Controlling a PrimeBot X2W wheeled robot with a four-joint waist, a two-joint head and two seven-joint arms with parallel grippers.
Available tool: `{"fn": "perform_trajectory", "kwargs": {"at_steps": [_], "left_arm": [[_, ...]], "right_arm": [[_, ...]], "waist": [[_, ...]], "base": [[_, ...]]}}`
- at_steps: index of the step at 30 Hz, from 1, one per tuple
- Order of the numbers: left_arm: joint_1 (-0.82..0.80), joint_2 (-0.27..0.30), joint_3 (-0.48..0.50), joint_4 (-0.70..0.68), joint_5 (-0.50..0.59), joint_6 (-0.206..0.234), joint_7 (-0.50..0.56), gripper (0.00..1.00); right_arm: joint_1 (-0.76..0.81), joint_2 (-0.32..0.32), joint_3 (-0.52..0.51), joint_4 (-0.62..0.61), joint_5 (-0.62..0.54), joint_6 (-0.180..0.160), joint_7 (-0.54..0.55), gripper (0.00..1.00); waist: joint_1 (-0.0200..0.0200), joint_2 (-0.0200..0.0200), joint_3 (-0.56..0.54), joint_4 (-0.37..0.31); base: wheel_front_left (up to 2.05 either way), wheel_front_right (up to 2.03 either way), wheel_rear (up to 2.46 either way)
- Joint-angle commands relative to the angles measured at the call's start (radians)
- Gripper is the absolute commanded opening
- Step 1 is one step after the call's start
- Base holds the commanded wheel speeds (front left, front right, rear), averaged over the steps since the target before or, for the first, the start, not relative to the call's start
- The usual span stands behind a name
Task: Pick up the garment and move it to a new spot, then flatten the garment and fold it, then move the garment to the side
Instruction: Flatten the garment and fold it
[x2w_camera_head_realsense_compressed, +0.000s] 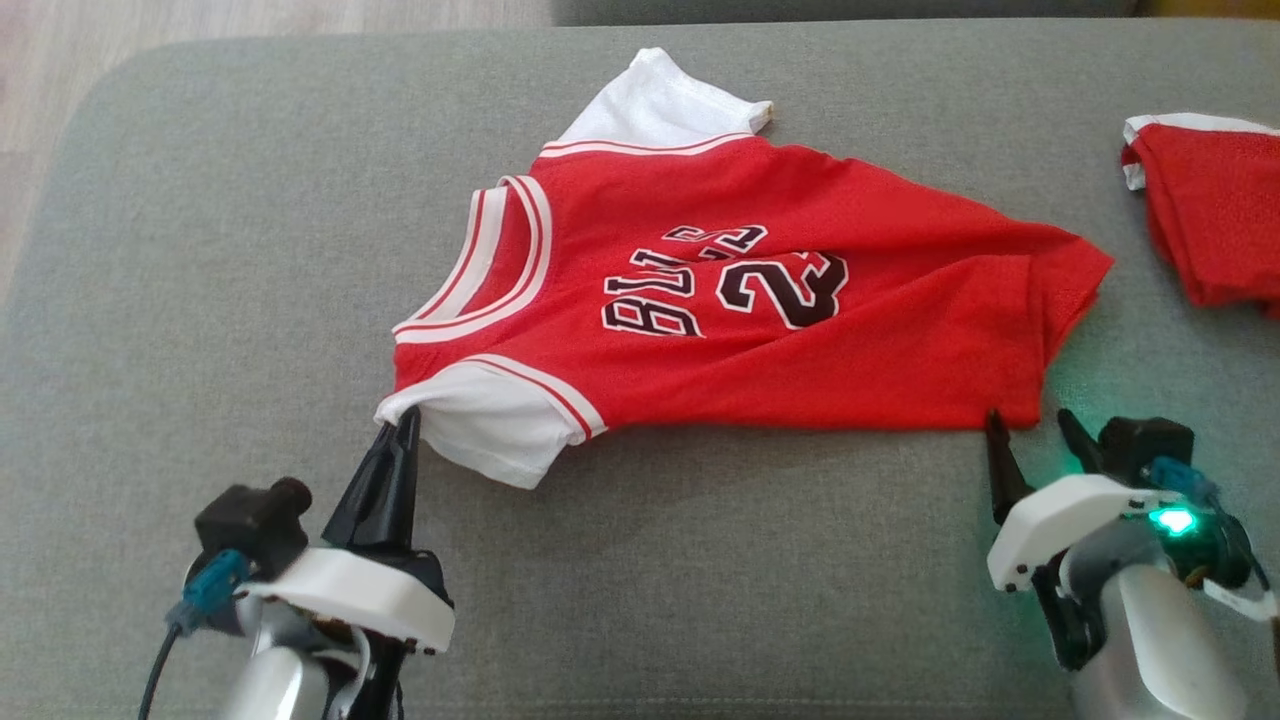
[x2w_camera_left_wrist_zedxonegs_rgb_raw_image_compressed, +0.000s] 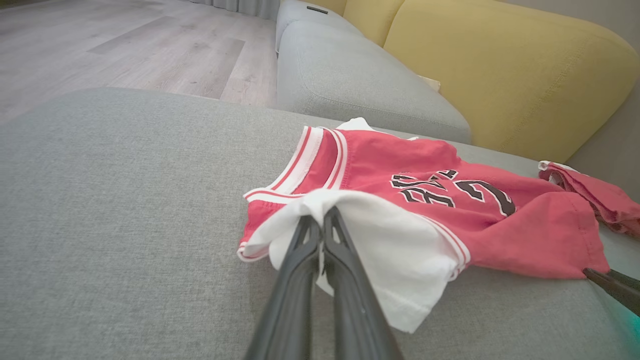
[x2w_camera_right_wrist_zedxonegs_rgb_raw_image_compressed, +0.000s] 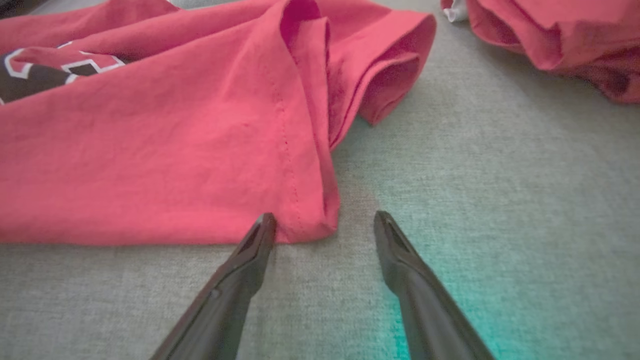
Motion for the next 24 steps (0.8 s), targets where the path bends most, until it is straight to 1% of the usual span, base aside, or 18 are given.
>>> {"fn": "perform_trajectory", "kwargs": {"at_steps": [1, 2, 3, 4, 5, 10, 14, 15, 20, 24], "left_arm": [[-0.042, 0.02, 0.035, -0.036, -0.001, 0.007, -0.003, 0.0], [-0.043, 0.02, 0.034, -0.034, -0.001, 0.007, -0.004, 0.0], [-0.044, 0.02, 0.034, -0.032, -0.002, 0.007, -0.005, 0.0], [-0.044, 0.021, 0.033, -0.029, -0.002, 0.007, -0.006, 0.0], [-0.044, 0.021, 0.032, -0.026, -0.002, 0.007, -0.007, 0.0], [-0.038, 0.026, 0.033, -0.017, -0.006, 0.007, -0.016, 0.0], [-0.038, 0.029, 0.042, -0.056, -0.038, -0.015, -0.028, 0.0], [-0.038, 0.029, 0.042, -0.056, -0.038, -0.015, -0.028, 0.0], [-0.097, 0.037, 0.077, -0.175, -0.124, -0.055, 0.008, 0.0], [-0.218, 0.046, 0.111, -0.267, -0.2, -0.071, 0.073, 0.0]], "right_arm": [[-0.043, -0.004, 0.03, -0.02, 0.001, 0.003, 0.013, 1.0], [-0.043, -0.004, 0.034, -0.019, 0.005, 0.003, 0.014, 1.0], [-0.042, -0.004, 0.038, -0.017, 0.008, 0.003, 0.018, 0.91], [-0.042, -0.004, 0.043, -0.014, 0.011, 0.003, 0.022, 0.39], [-0.04, -0.004, 0.047, -0.011, 0.014, 0.003, 0.026, 0.0], [-0.021, -0.004, 0.06, -0.015, 0.04, 0.003, 0.03, 0.0], [0.021, -0.004, 0.042, -0.108, 0.098, 0.003, 0.01, 0.0], [0.021, -0.004, 0.042, -0.108, 0.098, 0.003, 0.01, 0.0], [0.035, -0.005, 0.027, -0.319, 0.157, 0.003, 0.041, 0.0], [-0.018, -0.023, 0.016, -0.517, 0.202, 0.003, 0.092, 0.0]], "waist": [[0.0, 0.0, -0.002, 0.003], [0.0, 0.0, -0.004, 0.004], [0.0, 0.0, -0.006, 0.005], [0.0, 0.0, -0.01, 0.006], [0.0, 0.0, -0.015, 0.006], [0.0, 0.0, -0.059, 0.0], [0.0, 0.0, -0.137, -0.015], [0.0, 0.0, -0.137, -0.015], [0.0, 0.0, -0.202, -0.038], [0.0, 0.0, -0.216, -0.053]], "base": [[0.0, 0.0, 0.0], [0.0, 0.0, 0.0], [0.0, 0.0, 0.0], [0.0, 0.0, 0.0], [0.0, 0.0, 0.0], [0.0, 0.0, 0.0], [0.0, 0.0, 0.0], [0.0, 0.0, 0.0], [0.0, 0.0, 0.0], [0.0, 0.0, 0.0]]}}
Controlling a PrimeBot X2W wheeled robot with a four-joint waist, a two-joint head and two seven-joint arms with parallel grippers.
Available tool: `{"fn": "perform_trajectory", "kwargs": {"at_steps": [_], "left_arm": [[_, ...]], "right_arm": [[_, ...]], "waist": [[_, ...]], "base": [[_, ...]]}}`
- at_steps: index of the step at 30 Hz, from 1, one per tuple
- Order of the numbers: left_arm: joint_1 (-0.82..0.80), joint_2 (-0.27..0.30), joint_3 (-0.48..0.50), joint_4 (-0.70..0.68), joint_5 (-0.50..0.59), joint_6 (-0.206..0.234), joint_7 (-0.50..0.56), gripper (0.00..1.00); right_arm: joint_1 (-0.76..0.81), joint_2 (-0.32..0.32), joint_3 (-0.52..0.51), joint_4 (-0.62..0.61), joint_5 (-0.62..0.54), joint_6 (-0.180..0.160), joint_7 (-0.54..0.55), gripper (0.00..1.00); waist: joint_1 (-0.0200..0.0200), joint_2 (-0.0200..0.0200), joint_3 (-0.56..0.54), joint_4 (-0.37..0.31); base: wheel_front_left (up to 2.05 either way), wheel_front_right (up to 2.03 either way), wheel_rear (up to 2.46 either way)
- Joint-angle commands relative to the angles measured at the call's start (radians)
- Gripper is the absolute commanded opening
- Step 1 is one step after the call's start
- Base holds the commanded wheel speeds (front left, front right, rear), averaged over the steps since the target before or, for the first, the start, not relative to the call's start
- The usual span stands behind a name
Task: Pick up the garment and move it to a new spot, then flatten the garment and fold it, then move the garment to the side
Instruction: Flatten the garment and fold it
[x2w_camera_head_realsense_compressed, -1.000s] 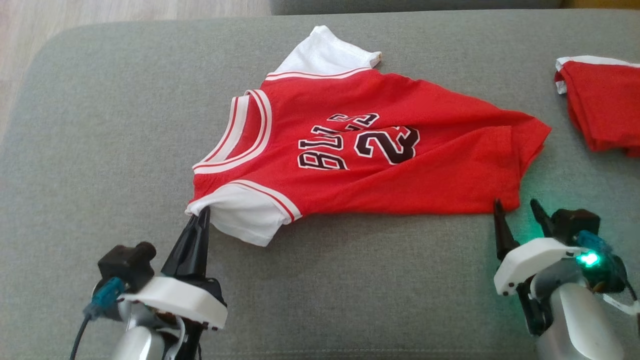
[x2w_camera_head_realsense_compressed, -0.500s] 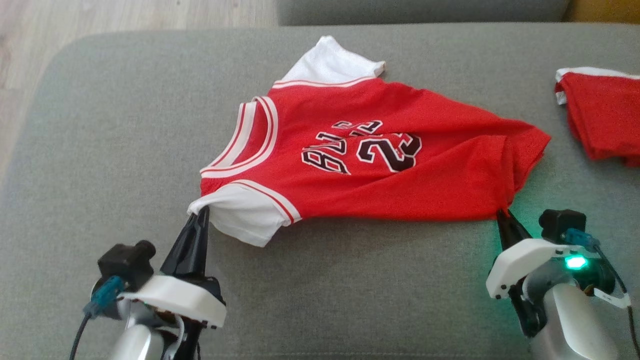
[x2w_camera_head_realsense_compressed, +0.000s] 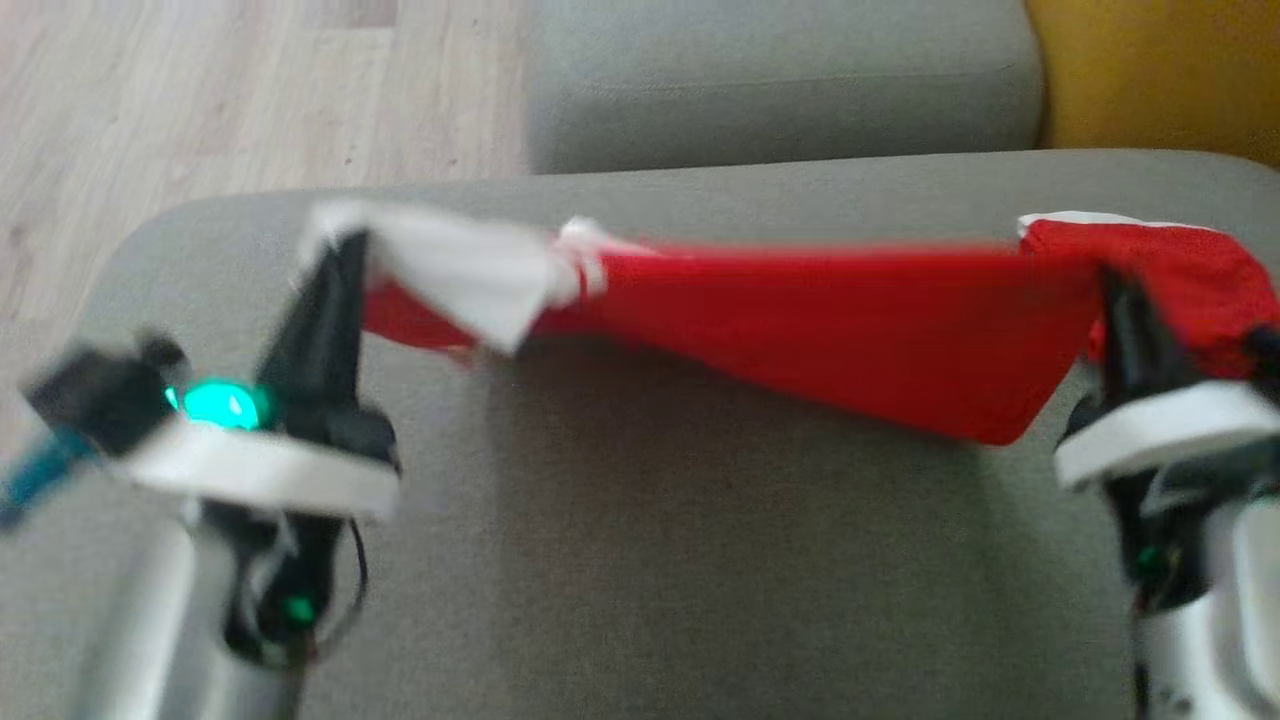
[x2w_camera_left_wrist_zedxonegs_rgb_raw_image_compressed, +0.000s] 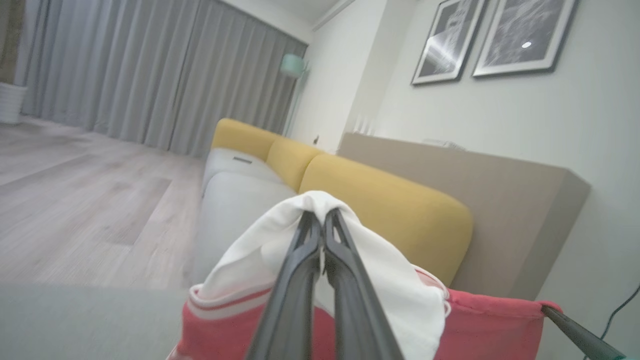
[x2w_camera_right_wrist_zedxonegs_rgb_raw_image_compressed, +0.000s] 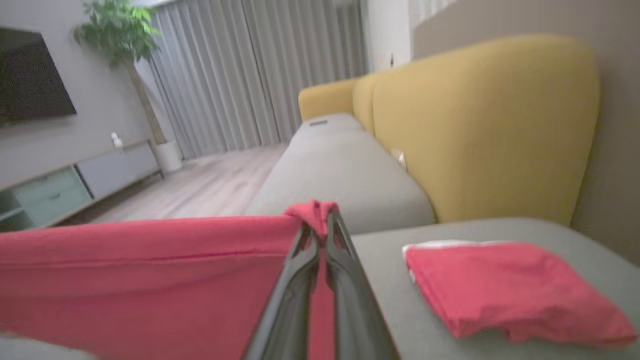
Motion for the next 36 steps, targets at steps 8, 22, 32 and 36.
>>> {"fn": "perform_trajectory", "kwargs": {"at_steps": [8, 22, 32, 36], "left_arm": [[-0.445, 0.021, 0.069, -0.029, -0.115, -0.012, 0.153, 0.0], [-1.062, 0.023, 0.034, 0.468, -0.081, -0.054, 0.123, 0.0], [-1.253, 0.011, -0.048, 0.672, -0.106, -0.075, -0.039, 0.0], [-1.2, 0.027, -0.092, 0.671, -0.153, -0.076, -0.056, 0.0]], "right_arm": [[-0.329, -0.066, 0.028, -0.135, 0.052, 0.003, 0.1, 0.0], [-0.924, -0.093, 0.099, 0.281, 0.068, 0.003, 0.032, 0.0], [-1.123, -0.171, 0.191, 0.498, 0.031, 0.003, -0.208, 0.0], [-1.103, -0.184, 0.212, 0.547, 0.045, 0.003, -0.23, 0.0]], "waist": [[0.0003, 0.0, 0.06, -0.02], [0.0003, 0.0, 0.385, 0.0], [0.0003, 0.0, 0.486, 0.03], [0.0003, 0.0, 0.5, 0.04]], "base": [[0.0, 0.0, 0.0], [0.0, 0.0, 0.0], [0.0, 0.0, 0.0], [0.0, 0.0, 0.0]]}}
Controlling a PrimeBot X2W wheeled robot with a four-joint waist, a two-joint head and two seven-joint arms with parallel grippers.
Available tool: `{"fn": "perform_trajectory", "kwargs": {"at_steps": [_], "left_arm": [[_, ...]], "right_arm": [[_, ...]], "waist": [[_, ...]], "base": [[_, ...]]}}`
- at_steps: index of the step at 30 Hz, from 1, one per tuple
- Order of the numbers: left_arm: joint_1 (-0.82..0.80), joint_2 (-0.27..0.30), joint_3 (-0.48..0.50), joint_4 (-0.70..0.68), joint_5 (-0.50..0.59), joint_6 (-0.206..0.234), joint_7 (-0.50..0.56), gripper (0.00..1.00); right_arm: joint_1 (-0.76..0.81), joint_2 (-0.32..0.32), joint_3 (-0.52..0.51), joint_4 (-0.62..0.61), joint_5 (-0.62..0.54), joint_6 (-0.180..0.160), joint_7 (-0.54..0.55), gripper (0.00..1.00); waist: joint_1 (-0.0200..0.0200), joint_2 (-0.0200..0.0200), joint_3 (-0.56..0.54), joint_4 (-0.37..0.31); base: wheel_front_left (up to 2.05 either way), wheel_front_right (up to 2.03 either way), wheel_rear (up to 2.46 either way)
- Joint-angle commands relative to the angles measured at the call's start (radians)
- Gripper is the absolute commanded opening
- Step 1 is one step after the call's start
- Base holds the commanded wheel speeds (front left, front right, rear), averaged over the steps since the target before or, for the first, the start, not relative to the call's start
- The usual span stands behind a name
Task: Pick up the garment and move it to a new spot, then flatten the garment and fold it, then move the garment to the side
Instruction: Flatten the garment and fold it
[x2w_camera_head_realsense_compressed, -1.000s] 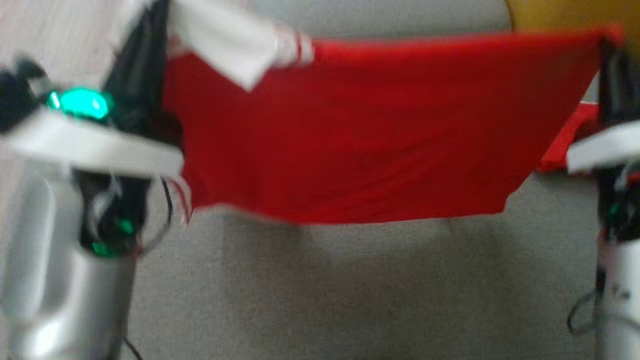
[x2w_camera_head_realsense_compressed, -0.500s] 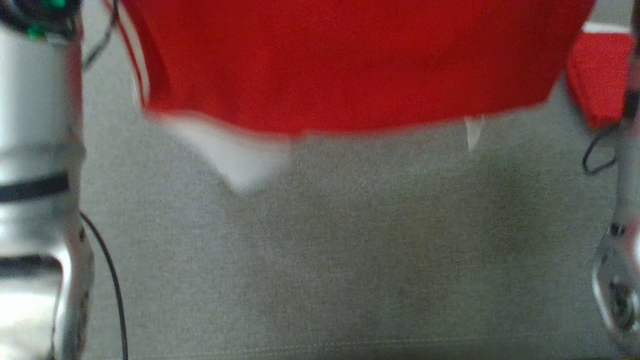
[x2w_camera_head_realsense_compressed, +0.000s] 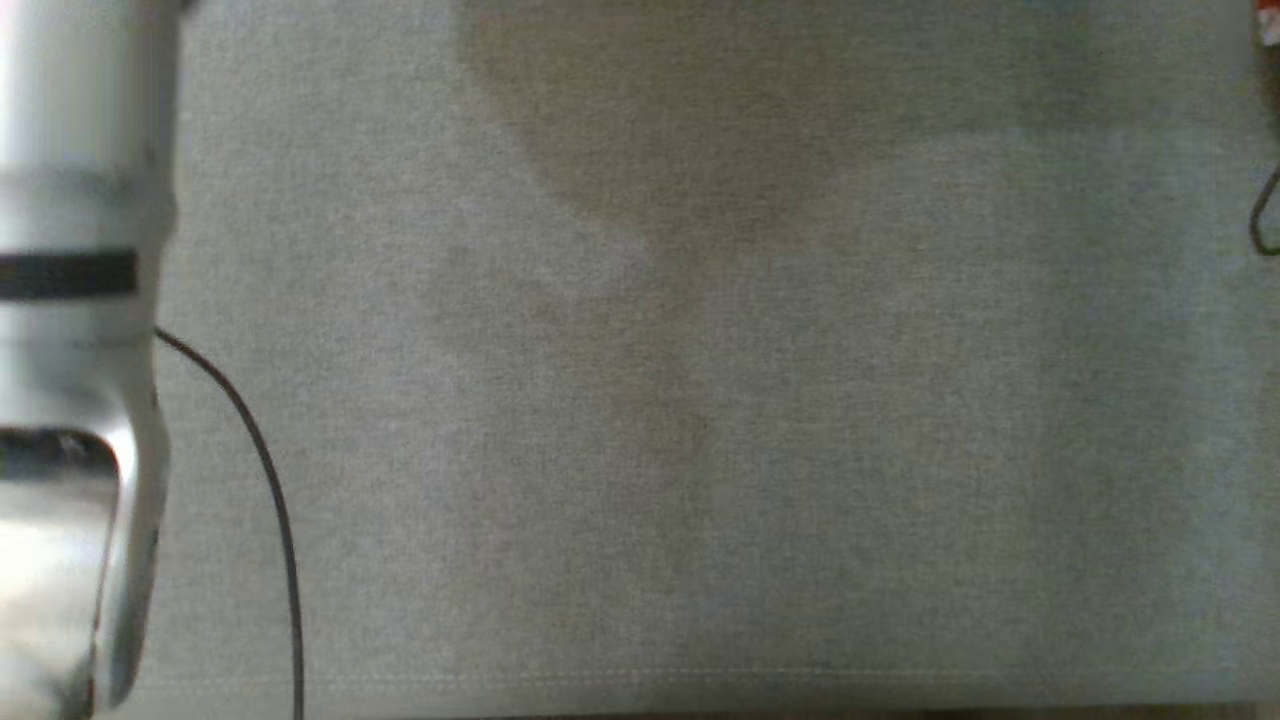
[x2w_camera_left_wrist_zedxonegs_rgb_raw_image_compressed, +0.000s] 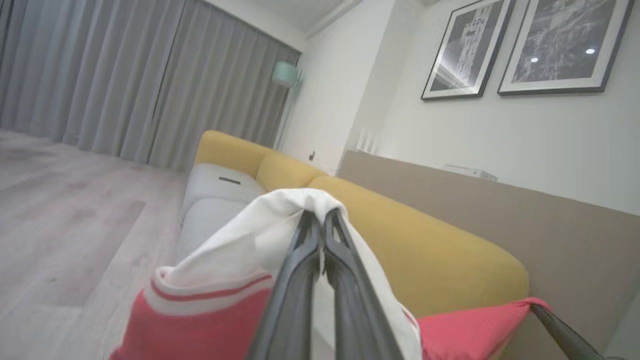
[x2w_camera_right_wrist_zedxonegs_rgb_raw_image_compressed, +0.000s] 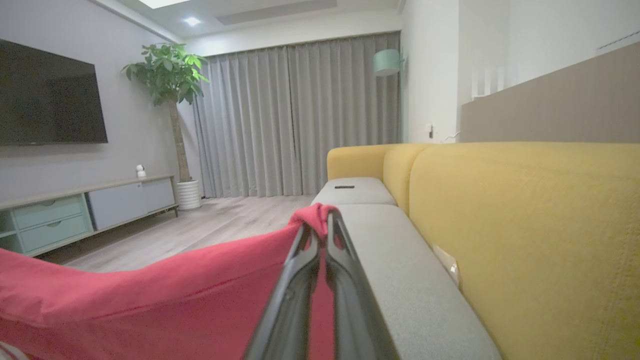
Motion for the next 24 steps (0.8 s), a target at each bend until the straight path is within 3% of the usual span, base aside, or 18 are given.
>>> {"fn": "perform_trajectory", "kwargs": {"at_steps": [1, 9, 15, 24], "left_arm": [[0.02, 0.057, 0.0, -0.03, -0.02, -0.006, -0.01, 0.0], [0.31, 0.104, -0.063, -0.037, -0.112, -0.006, -0.06, 0.0], [0.64, 0.135, -0.072, -0.112, -0.182, -0.003, -0.085, 0.0], [1.135, 0.146, -0.078, -0.323, -0.252, 0.101, -0.095, 0.0]], "right_arm": [[0.008, 0.004, 0.013, -0.015, 0.011, 0.003, -0.015, 0.0], [0.192, -0.014, 0.015, 0.106, 0.087, 0.003, -0.045, 0.0], [0.454, -0.016, 0.017, 0.093, 0.197, 0.003, -0.052, 0.0], [0.861, -0.032, 0.006, -0.084, 0.277, 0.003, -0.026, 0.0]], "waist": [[-0.0002, 0.0, 0.01, 0.011], [-0.0002, 0.0, -0.042, 0.02], [-0.0002, 0.0, -0.163, 0.005], [-0.0002, 0.0, -0.311, -0.005]], "base": [[0.0, 0.0, 0.0], [0.0, 0.0, 0.0], [0.0, 0.0, 0.0], [0.0, 0.0, 0.0]]}}
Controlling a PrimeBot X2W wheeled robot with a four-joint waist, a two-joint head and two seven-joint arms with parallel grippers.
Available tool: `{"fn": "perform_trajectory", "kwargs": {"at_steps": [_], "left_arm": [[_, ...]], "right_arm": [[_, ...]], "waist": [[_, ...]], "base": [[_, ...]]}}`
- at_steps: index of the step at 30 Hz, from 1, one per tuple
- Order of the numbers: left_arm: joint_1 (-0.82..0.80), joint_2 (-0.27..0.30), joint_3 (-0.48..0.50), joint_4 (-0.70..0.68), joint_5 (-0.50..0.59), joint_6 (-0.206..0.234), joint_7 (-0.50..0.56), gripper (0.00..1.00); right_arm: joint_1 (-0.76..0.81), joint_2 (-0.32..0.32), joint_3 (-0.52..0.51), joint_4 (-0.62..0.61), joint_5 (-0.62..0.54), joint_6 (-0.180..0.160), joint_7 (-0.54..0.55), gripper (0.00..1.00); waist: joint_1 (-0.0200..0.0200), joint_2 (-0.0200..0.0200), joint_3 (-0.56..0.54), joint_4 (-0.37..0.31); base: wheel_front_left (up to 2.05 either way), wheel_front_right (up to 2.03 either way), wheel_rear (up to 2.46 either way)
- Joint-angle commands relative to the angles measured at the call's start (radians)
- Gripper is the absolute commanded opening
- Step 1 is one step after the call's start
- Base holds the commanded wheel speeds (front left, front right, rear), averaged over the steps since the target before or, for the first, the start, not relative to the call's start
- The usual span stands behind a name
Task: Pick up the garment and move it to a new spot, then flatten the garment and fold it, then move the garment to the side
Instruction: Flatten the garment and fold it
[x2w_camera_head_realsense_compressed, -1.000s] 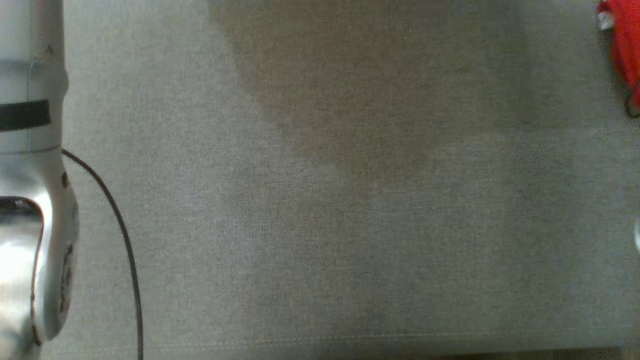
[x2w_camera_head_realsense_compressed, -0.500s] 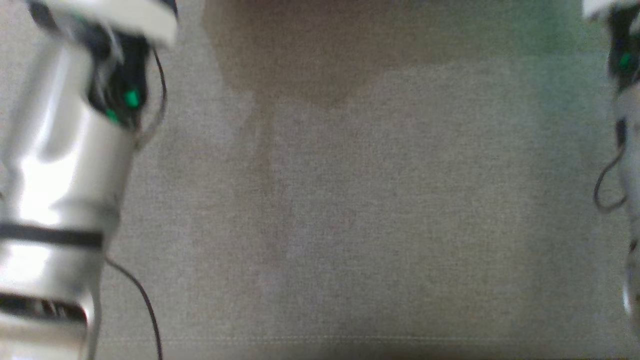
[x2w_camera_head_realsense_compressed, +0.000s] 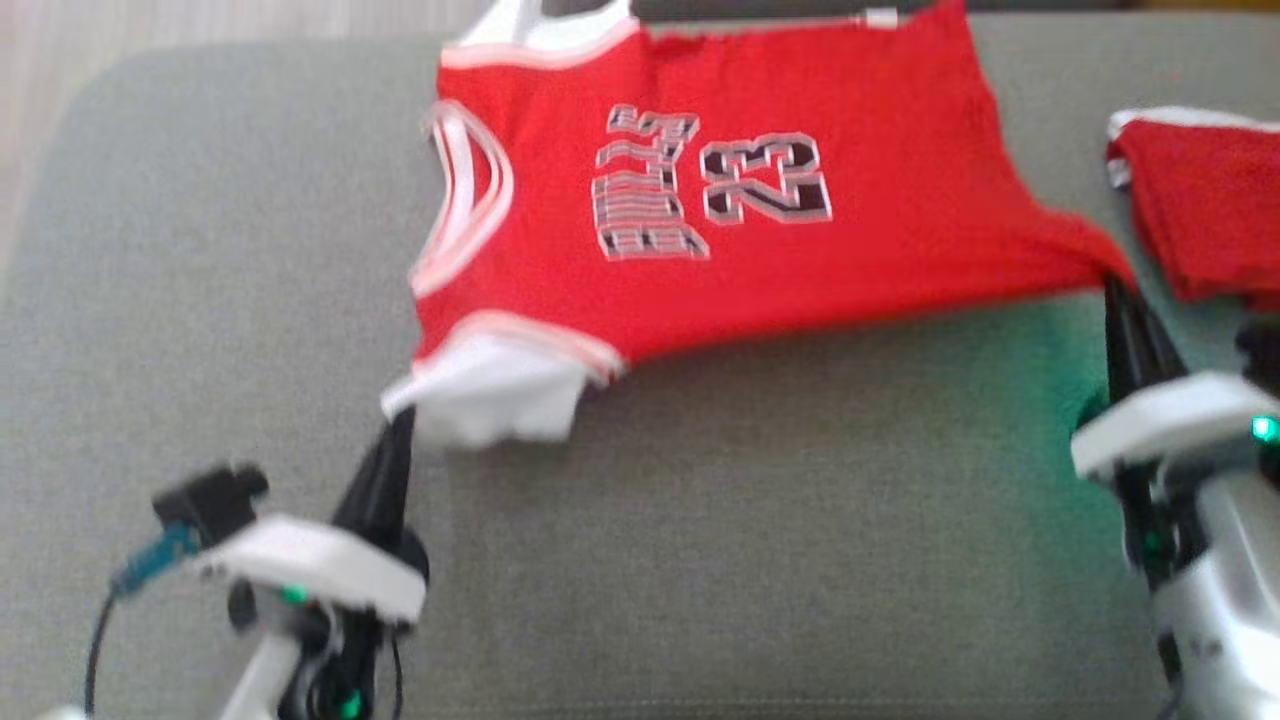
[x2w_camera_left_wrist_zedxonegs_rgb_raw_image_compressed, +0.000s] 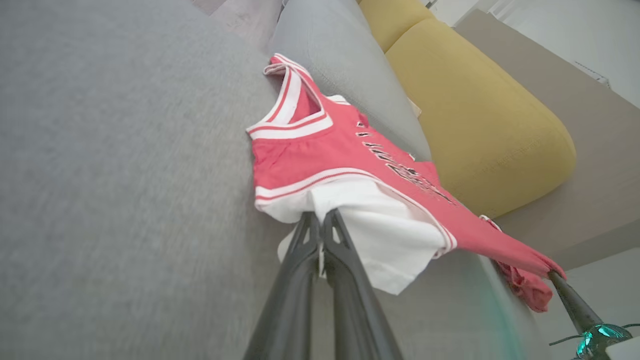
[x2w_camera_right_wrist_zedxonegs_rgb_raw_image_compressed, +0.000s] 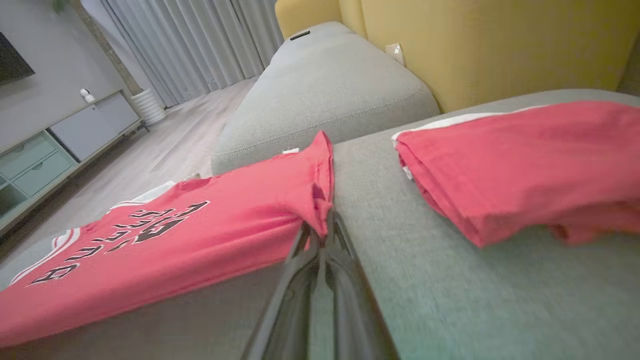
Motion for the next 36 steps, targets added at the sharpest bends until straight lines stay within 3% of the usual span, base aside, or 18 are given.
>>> {"fn": "perform_trajectory", "kwargs": {"at_steps": [1, 12, 19, 29, 36], "left_arm": [[0.004, 0.038, 0.045, -0.054, -0.003, 0.02, -0.018, 0.0], [0.313, 0.058, 0.066, -0.315, -0.025, 0.139, -0.031, 0.0], [0.258, 0.027, 0.056, -0.388, -0.043, 0.179, 0.009, 0.0], [0.043, -0.035, 0.04, -0.293, -0.046, 0.153, 0.041, 0.0], [-0.097, -0.052, 0.03, -0.192, -0.037, 0.111, 0.055, 0.0]], "right_arm": [[0.039, -0.013, -0.008, -0.066, 0.013, 0.003, 0.003, 0.0], [0.446, 0.065, -0.178, -0.454, -0.036, 0.003, 0.15, 0.0], [0.486, 0.143, -0.245, -0.593, -0.073, 0.003, 0.273, 0.0], [0.385, 0.174, -0.248, -0.565, -0.073, 0.003, 0.329, 0.0], [0.267, 0.173, -0.25, -0.508, -0.086, 0.003, 0.343, 0.0]], "waist": [[0.0005, -0.0001, -0.047, -0.004], [0.0005, -0.0001, -0.086, 0.0], [0.0005, -0.0001, -0.066, 0.007], [0.0005, -0.0001, 0.009, 0.011], [0.0005, -0.0001, 0.076, 0.015]], "base": [[0.0, 0.0, 0.0], [0.0, 0.0, 0.0], [0.0, 0.0, 0.0], [0.0, 0.0, 0.0], [0.0, 0.0, 0.0]]}}
